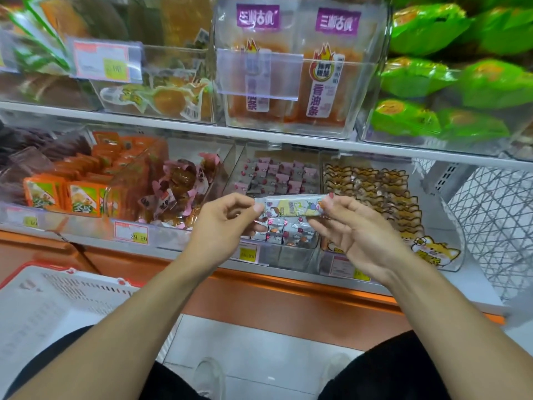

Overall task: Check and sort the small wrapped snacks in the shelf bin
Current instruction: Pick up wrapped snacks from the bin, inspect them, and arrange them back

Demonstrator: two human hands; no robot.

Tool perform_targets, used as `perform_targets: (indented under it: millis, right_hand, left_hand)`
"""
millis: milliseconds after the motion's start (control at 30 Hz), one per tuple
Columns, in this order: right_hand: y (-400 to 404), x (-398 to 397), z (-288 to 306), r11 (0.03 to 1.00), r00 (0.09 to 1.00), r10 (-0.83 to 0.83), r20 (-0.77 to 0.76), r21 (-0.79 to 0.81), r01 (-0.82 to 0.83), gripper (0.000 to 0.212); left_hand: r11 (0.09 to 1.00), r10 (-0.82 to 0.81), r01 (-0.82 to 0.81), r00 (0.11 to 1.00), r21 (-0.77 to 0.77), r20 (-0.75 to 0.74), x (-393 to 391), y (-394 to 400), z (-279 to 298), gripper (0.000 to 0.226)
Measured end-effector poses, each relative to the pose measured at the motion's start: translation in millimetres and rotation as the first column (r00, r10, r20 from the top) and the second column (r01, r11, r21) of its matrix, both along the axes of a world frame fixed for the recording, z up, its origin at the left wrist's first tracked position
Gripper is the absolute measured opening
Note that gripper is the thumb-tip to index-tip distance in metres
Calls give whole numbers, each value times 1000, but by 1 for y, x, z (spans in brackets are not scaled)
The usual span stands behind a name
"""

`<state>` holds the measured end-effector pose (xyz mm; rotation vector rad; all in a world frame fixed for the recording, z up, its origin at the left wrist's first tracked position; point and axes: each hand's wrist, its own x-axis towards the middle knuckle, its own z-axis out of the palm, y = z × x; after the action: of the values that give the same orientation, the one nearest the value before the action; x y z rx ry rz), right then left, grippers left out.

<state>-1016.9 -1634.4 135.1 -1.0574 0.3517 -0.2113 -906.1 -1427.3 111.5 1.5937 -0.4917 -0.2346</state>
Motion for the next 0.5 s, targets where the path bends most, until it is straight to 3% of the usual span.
perform_targets:
  millis: [67, 133, 200, 267, 300, 367, 500]
  right_hand:
    - [2, -2, 0, 994, 1000, -5, 17, -108, 7, 30]
    - [3, -4, 0, 926, 997, -30, 69, -375, 54, 31]
    - [5, -6, -2, 702, 985, 20, 173, -704, 109, 26]
    - [7, -7, -8, 477, 964, 154, 218, -871, 121, 26]
    - [8, -7, -12, 420, 960, 189, 205, -901, 110, 28]
    - [7, -5, -15, 442, 973, 191, 128, -896, 31, 31]
    - [4, 0, -11, 788, 994, 111, 25, -612, -72, 51]
  left_hand:
    - [999, -36, 33, 995, -30, -92, 2, 0, -3, 7]
    - [987, -113, 71, 943, -145, -313, 2, 0, -3, 13]
    - [948, -230, 79, 839, -309, -493, 1, 0, -2, 25]
    - [930, -259, 65, 814, -362, -520, 1, -1, 0, 32]
    - [932, -239, 47, 827, -360, -509, 1, -1, 1, 32]
    - [932, -201, 18, 857, -363, -474, 3, -2, 4, 32]
    - [897, -239, 53, 893, -438, -382, 9, 0, 5, 42]
